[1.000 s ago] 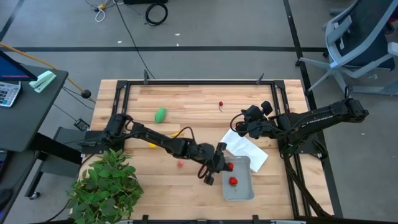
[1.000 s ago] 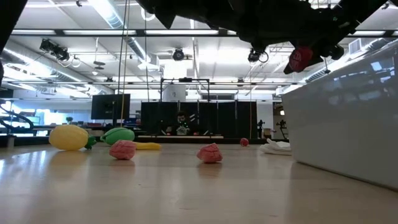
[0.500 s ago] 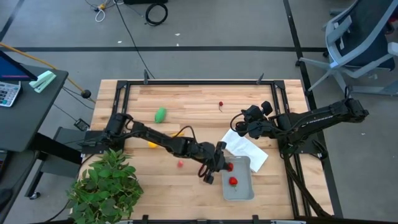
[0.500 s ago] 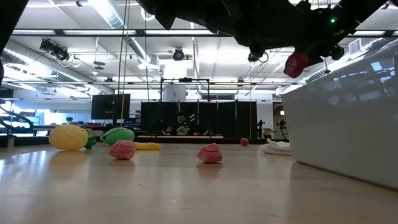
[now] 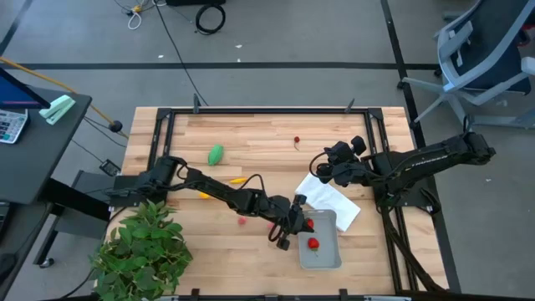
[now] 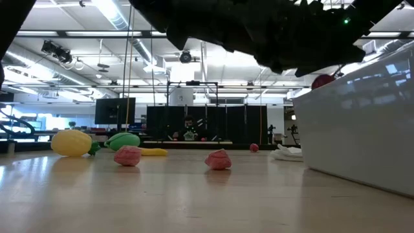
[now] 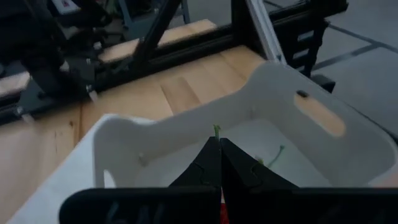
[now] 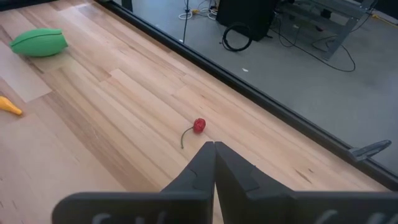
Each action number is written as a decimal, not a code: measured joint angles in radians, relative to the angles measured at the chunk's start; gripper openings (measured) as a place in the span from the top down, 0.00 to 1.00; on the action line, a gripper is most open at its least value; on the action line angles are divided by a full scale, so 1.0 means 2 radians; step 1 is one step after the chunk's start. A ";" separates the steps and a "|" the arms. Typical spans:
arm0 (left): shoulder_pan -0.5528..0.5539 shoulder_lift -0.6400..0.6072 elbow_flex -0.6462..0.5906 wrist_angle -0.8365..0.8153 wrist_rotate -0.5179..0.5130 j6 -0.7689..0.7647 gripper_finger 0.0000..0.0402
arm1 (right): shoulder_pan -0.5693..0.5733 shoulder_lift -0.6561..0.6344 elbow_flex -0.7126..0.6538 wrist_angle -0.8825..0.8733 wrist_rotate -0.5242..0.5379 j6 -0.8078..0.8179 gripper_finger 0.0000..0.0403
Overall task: Pick and placing Produce into tupperware
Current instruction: Put the left red cherry into the gray bin, then put the red cherry into the gray bin
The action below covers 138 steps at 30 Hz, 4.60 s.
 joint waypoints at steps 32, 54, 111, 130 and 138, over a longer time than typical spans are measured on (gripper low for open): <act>0.065 -0.097 0.000 -0.103 -0.125 0.085 0.58 | 0.000 0.000 0.000 -0.001 0.000 -0.001 0.96; 0.355 -0.068 0.000 -0.174 0.162 -0.028 0.59 | 0.000 0.000 0.000 0.001 -0.006 0.003 0.96; 0.341 0.164 0.393 -0.426 0.134 -0.270 0.66 | -0.013 0.000 0.000 0.003 0.047 -0.029 0.96; 0.351 0.035 0.393 -0.721 0.100 -0.072 0.66 | -0.012 0.000 0.000 -0.028 -0.023 0.050 0.74; 0.377 -0.113 0.394 -0.815 0.102 -0.023 0.73 | -0.018 0.000 0.000 -0.021 -0.049 0.078 0.60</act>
